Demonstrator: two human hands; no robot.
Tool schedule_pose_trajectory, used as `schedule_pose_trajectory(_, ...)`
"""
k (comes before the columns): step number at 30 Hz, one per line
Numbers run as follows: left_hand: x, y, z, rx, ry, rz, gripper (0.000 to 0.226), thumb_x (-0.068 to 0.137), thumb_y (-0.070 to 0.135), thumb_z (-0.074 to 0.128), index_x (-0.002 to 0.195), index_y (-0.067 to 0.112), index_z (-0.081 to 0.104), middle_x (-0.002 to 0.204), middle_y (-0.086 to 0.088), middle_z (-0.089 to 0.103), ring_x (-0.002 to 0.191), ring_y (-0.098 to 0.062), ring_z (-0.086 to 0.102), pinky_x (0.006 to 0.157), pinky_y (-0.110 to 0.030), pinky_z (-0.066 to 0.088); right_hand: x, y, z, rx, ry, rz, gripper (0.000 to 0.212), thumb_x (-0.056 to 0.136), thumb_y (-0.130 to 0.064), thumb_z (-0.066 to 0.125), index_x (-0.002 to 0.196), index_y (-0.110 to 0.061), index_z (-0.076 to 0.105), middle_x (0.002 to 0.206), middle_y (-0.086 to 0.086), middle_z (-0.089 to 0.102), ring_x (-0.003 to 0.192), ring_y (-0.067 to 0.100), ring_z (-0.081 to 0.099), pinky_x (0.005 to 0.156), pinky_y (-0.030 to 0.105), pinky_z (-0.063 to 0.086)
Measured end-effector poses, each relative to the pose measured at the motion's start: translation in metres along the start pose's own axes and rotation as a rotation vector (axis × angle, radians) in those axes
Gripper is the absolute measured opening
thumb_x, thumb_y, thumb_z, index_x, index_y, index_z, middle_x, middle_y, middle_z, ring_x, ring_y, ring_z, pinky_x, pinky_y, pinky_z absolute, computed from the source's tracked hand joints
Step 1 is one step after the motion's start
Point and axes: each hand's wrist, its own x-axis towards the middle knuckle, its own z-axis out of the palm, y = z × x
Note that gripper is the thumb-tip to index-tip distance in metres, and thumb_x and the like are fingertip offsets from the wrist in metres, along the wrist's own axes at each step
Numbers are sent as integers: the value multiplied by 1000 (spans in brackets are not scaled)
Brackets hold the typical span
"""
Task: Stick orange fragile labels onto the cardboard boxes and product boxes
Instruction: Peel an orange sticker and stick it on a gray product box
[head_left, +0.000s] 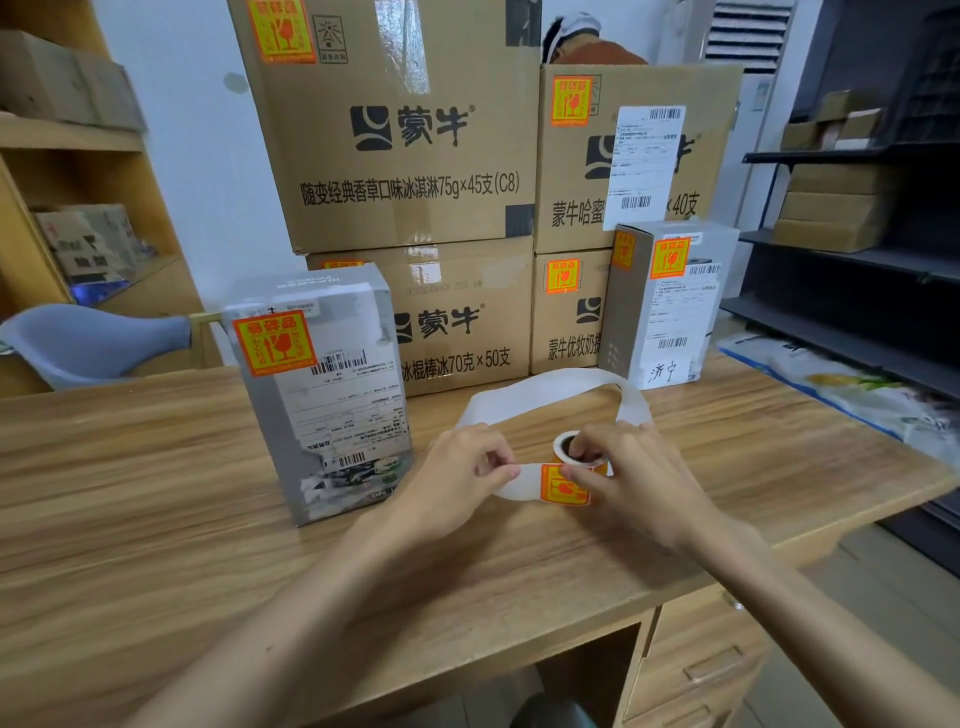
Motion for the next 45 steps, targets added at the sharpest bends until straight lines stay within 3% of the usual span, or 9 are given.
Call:
schedule_pose_trajectory(5, -3, 3, 2, -55, -33, -16, 21, 99, 25, 64, 120, 24, 67, 117, 13, 64, 52, 2, 58, 44, -10, 38, -2, -4, 2, 15, 14, -39, 17, 90, -35, 70, 93, -20, 63, 91, -14, 55, 91, 14, 53, 71, 27, 28)
schedule_pose_trajectory(8, -1, 8, 7, -88, -52, -11, 35, 98, 19, 65, 133, 22, 63, 114, 10, 61, 61, 14, 57, 53, -3, 40, -3, -4, 1, 26, 18, -50, 16, 89, -33, 71, 93, -20, 64, 88, -16, 51, 86, 12, 51, 69, 25, 26)
schedule_pose_trajectory(11, 1, 11, 10, -91, -35, -6, 27, 96, 22, 69, 123, 19, 70, 98, 12, 57, 83, 21, 51, 72, -1, 34, -6, -4, 1, 10, 16, -76, 17, 89, -36, 70, 97, -22, 64, 91, -15, 54, 89, 15, 57, 70, 26, 29)
schedule_pose_trajectory(15, 2, 10, 11, -71, -46, -39, 12, 97, 31, 67, 102, 24, 75, 90, 12, 58, 80, 7, 50, 72, -20, 34, -11, -4, 2, -15, 63, -104, 27, 89, -41, 69, 105, -23, 57, 105, -9, 53, 83, 15, 56, 64, 29, 41)
schedule_pose_trajectory(18, 1, 10, 9, -101, -48, -37, 10, 96, 31, 68, 95, 23, 76, 86, 13, 56, 77, 7, 49, 69, -19, 32, -16, -10, 2, -61, 163, -115, 28, 87, -39, 71, 93, -21, 50, 94, -9, 43, 66, 15, 47, 55, 27, 30)
schedule_pose_trajectory(24, -3, 11, 6, -187, -86, -12, 9, 95, 30, 71, 93, 26, 78, 89, 10, 57, 70, 5, 49, 66, -16, 32, -29, -23, 13, -55, 201, -130, 23, 87, -43, 66, 80, -23, 57, 78, -12, 49, 60, 11, 47, 52, 16, 21)
schedule_pose_trajectory(30, -6, 13, 6, -233, -138, 17, 11, 95, 28, 70, 95, 24, 80, 86, 14, 53, 66, 2, 46, 64, -16, 32, -36, -21, 21, 28, 186, -64, 35, 89, -57, 48, 82, -26, 64, 81, -12, 57, 62, 15, 54, 52, 24, 29)
schedule_pose_trajectory(37, -6, 13, 7, -298, -146, 14, 10, 95, 22, 71, 98, 19, 80, 86, 13, 52, 64, -1, 42, 63, -15, 32, -37, -20, 21, 68, 171, -28, 23, 89, -51, 64, 84, -28, 66, 83, -16, 58, 68, 13, 56, 55, 22, 31)
schedule_pose_trajectory(45, -8, 13, 7, -359, -194, 41, 15, 96, 15, 69, 103, 19, 81, 90, 7, 51, 66, -3, 39, 63, -15, 34, -38, -23, 19, 117, 152, 8, 32, 87, -55, 56, 82, -27, 69, 83, -15, 61, 68, 7, 56, 57, 30, 47)
